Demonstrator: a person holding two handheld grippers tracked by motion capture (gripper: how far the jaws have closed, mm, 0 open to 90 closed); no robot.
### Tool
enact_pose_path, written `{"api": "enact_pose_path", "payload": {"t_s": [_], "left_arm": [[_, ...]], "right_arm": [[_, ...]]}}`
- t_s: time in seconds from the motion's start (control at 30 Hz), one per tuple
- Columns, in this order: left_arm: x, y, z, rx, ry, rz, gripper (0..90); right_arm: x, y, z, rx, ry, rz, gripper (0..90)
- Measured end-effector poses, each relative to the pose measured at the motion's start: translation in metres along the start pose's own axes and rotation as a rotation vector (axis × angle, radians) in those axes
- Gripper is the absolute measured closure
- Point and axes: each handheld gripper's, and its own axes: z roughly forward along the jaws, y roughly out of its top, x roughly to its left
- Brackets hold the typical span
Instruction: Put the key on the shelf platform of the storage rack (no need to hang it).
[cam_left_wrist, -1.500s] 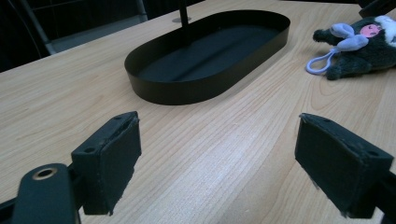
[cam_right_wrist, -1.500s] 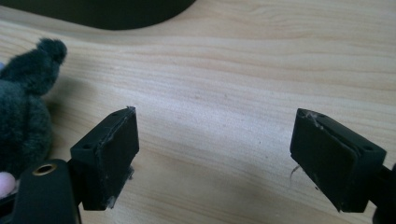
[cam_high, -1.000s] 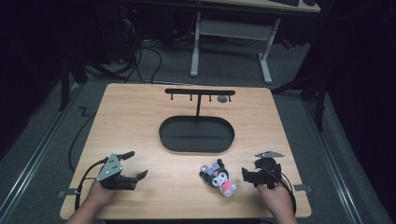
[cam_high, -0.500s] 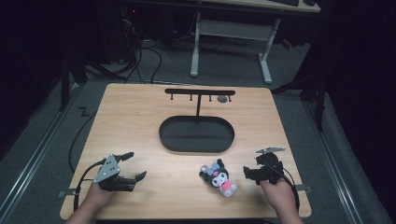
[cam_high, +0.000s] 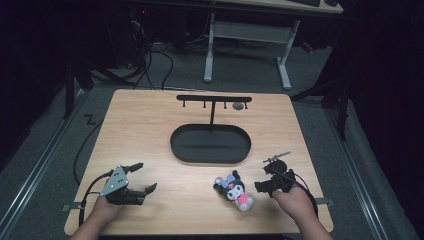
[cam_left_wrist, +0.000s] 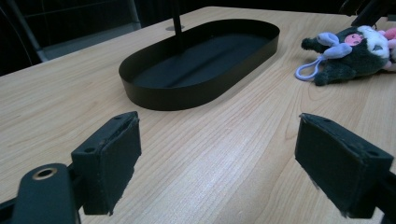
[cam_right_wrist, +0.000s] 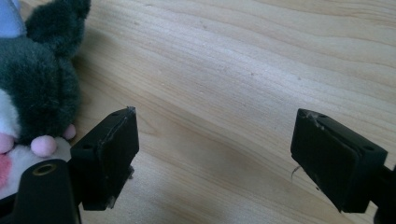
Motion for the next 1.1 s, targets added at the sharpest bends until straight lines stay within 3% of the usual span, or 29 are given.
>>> {"api": "enact_pose_path", "payload": {"t_s": [0.3,0.53,0.6,0.8,1.03,1.1], "left_arm": [[0.0,0.001,0.002,0.009,-0.003,0.002,15.4],[-0.003,0.0,0.001,0.016,-0.002,0.02,15.4],[-0.004,0.0,-0.001,0.013,-0.002,0.023,15.4],[-0.005,-0.001,-0.004,0.005,0.005,0.03,15.4],[-0.005,-0.001,-0.004,0.007,0.003,0.035,15.4],[-0.005,-0.001,-0.003,0.011,0.002,0.033,15.4]], "right_arm": [[0.009,0.005,0.0,0.082,-0.028,-0.114,15.1],[0.004,0.008,-0.003,0.097,-0.02,-0.121,15.4],[0.005,0.009,-0.003,0.108,-0.019,-0.097,16.6],[0.006,0.013,-0.005,0.13,-0.025,-0.151,17.0],[0.017,0.013,-0.015,0.12,0.031,-0.243,15.3],[0.02,0.013,-0.017,0.121,0.037,-0.24,15.1]]}}
